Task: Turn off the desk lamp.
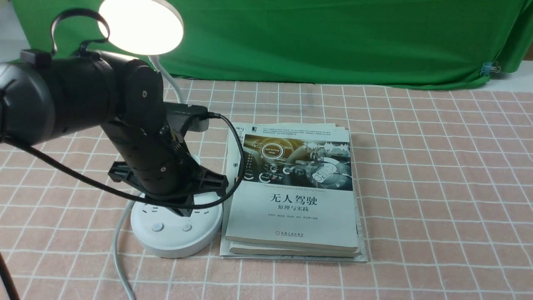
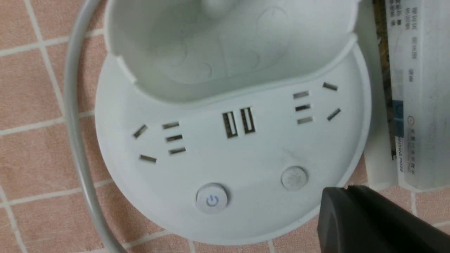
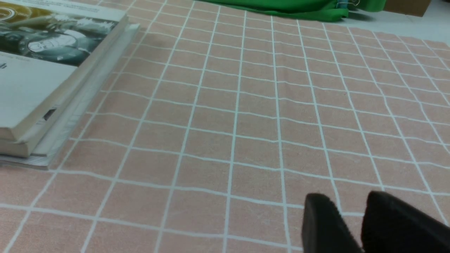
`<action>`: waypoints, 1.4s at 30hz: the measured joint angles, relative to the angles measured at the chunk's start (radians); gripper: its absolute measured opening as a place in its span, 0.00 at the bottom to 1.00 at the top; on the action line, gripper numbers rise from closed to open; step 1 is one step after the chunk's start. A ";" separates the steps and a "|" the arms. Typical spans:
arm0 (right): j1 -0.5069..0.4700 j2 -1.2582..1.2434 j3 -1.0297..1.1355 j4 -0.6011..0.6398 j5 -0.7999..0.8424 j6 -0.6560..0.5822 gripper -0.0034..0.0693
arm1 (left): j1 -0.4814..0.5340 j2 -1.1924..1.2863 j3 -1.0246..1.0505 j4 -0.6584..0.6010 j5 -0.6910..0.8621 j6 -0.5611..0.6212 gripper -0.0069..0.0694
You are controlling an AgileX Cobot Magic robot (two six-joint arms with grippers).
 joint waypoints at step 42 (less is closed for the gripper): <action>0.000 0.000 0.000 0.000 0.000 0.000 0.38 | 0.000 -1.061 0.876 -0.039 -0.698 0.018 0.09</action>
